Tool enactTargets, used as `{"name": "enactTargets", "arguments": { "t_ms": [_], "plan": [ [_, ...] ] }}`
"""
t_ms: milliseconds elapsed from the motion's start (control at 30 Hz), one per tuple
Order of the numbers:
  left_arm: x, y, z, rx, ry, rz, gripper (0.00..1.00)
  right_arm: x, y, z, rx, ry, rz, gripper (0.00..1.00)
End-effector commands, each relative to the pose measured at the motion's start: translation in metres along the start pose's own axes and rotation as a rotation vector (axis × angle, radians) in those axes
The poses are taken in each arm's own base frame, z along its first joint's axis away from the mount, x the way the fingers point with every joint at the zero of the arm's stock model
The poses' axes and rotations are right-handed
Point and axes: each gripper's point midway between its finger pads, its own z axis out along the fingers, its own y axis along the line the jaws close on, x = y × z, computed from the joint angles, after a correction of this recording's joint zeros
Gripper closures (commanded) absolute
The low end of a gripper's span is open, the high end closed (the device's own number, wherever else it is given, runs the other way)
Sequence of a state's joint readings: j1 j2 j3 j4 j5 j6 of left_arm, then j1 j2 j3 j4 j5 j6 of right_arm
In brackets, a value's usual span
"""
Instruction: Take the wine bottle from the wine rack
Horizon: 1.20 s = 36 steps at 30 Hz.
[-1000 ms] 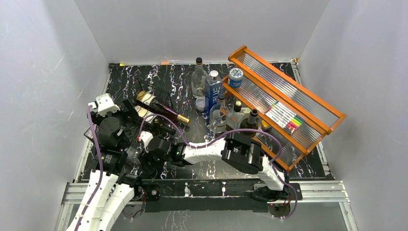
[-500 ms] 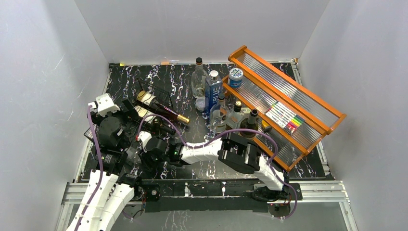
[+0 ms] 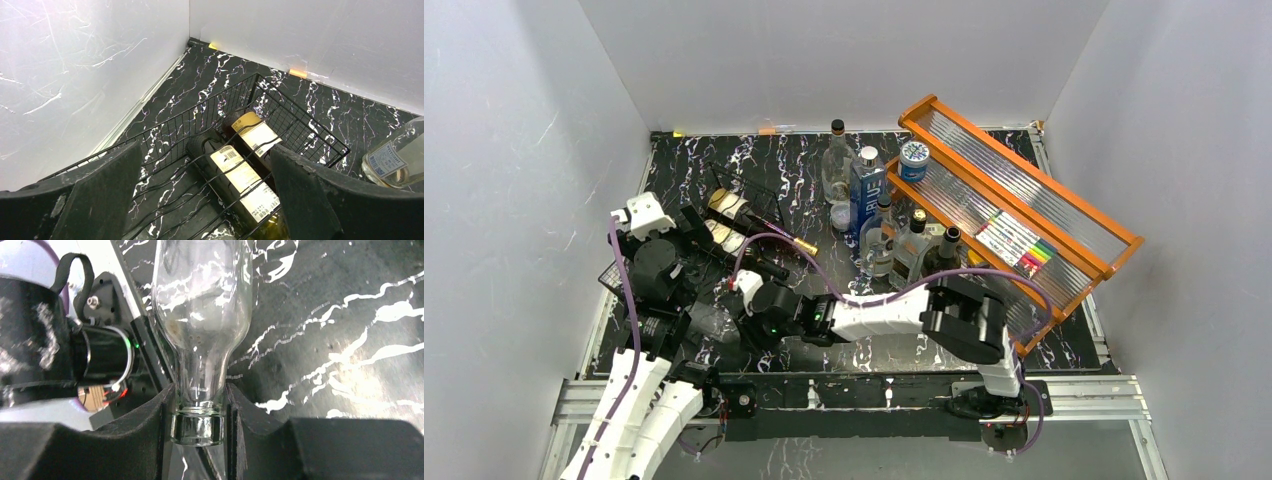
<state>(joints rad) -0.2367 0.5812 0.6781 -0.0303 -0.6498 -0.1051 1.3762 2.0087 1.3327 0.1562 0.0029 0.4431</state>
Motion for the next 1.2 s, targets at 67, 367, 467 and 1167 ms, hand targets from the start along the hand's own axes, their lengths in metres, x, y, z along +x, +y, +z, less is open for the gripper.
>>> {"name": "enactTargets", "arguments": {
  "t_ms": [67,367,467,1167],
  "plan": [
    [-0.004,0.001,0.001,-0.004,-0.011,-0.015,0.02,-0.038,0.02,-0.053,-0.031,-0.116,-0.01,1.0],
    [0.003,-0.019,0.001,0.101,0.02,-0.01,0.02,-0.015,0.006,-0.107,0.028,-0.057,-0.016,1.0],
    [0.006,-0.035,0.0,0.185,0.037,-0.011,0.02,-0.005,0.0,-0.124,0.05,-0.045,-0.009,1.0],
    [0.045,-0.205,-0.106,1.251,0.249,-0.032,0.02,0.01,-0.071,-0.275,0.35,-0.046,-0.025,1.0]
  ]
}}
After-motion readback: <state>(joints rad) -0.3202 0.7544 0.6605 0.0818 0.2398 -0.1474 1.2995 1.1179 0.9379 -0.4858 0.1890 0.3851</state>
